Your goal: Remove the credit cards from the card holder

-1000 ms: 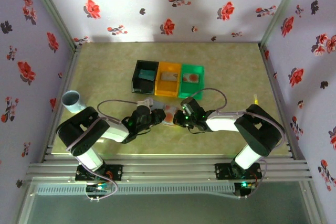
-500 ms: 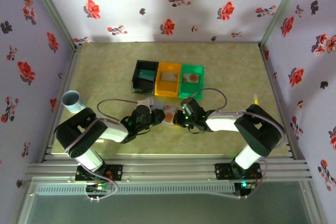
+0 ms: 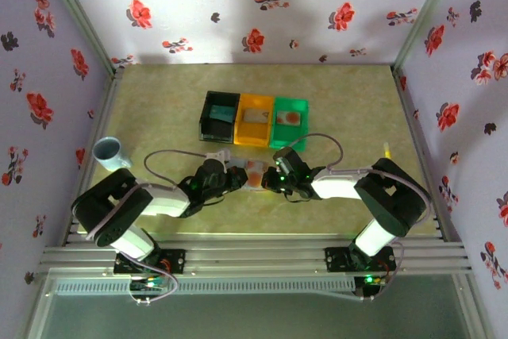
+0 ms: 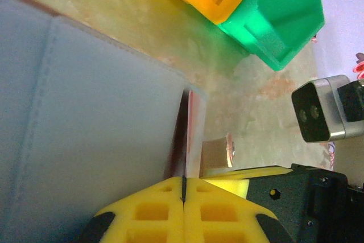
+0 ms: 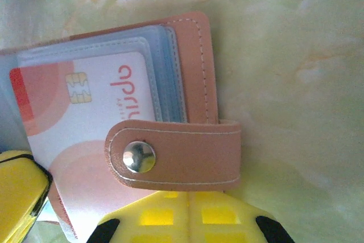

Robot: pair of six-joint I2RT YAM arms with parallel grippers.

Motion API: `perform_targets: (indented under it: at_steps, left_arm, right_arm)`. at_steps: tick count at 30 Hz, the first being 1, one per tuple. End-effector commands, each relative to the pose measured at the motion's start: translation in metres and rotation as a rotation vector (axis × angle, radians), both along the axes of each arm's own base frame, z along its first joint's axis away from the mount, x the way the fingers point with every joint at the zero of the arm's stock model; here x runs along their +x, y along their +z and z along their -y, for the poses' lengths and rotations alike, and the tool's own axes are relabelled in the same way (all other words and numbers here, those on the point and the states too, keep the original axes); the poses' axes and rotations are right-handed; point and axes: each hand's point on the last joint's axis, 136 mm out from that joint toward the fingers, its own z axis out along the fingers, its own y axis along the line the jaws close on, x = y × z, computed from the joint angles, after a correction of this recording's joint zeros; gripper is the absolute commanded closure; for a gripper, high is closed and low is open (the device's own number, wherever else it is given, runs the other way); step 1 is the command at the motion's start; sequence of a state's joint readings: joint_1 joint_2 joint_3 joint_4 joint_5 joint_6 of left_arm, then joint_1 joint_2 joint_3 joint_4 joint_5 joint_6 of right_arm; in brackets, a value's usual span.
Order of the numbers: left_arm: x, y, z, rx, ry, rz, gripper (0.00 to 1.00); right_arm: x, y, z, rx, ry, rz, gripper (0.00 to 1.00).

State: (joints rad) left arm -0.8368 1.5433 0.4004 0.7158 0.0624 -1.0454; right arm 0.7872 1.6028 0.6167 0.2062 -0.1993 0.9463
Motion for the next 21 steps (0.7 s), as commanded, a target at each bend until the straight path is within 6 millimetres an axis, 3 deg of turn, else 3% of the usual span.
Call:
perform_targets:
  at_steps: [1,21]
  left_arm:
    - [-0.009,-0.001,-0.002,0.019,-0.05,-0.006,1.0]
    - [-0.004,0.003,-0.024,0.024,-0.002,-0.001,1.0]
  right_arm:
    - [-0.008,-0.009,0.008,-0.026,0.003,-0.026,1.0]
    - [-0.009,-0.01,0.009,-0.024,-0.001,-0.03,1.0]
